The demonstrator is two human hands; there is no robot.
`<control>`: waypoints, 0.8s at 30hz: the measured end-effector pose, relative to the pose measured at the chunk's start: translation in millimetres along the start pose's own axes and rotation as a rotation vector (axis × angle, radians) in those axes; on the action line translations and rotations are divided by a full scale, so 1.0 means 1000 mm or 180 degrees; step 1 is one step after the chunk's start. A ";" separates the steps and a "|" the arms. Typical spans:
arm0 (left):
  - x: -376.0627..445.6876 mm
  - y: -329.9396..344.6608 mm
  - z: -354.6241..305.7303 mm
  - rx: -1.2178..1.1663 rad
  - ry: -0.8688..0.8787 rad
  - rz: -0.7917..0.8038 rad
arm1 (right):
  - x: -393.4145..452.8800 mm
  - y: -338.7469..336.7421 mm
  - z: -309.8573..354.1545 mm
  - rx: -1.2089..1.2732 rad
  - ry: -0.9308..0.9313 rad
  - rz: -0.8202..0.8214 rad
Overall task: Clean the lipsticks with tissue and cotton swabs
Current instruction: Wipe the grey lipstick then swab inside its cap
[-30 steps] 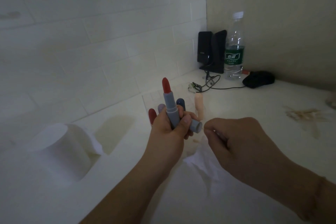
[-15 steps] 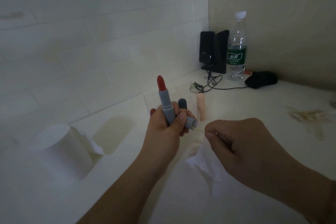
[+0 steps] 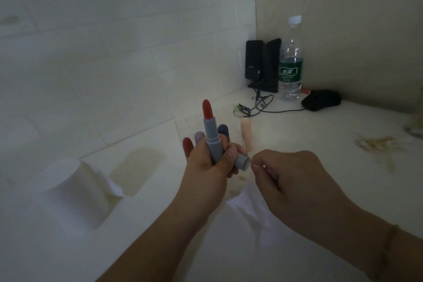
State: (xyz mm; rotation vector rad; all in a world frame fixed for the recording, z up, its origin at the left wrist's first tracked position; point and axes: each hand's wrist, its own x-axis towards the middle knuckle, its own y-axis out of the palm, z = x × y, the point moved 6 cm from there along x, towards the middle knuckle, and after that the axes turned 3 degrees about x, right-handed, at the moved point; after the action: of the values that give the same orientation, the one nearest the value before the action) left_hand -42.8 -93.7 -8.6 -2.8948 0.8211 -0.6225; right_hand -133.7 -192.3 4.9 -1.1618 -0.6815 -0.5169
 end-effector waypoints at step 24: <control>0.003 -0.006 0.000 -0.0026 -0.0064 -0.0043 | 0.001 0.006 0.001 -0.0956 -0.0129 0.0282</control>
State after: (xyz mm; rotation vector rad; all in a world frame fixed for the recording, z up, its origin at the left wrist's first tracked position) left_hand -37.4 -90.5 -6.7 -2.9112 0.8043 -0.5916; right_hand -129.3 -189.4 2.3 -1.4807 -0.5968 -0.5337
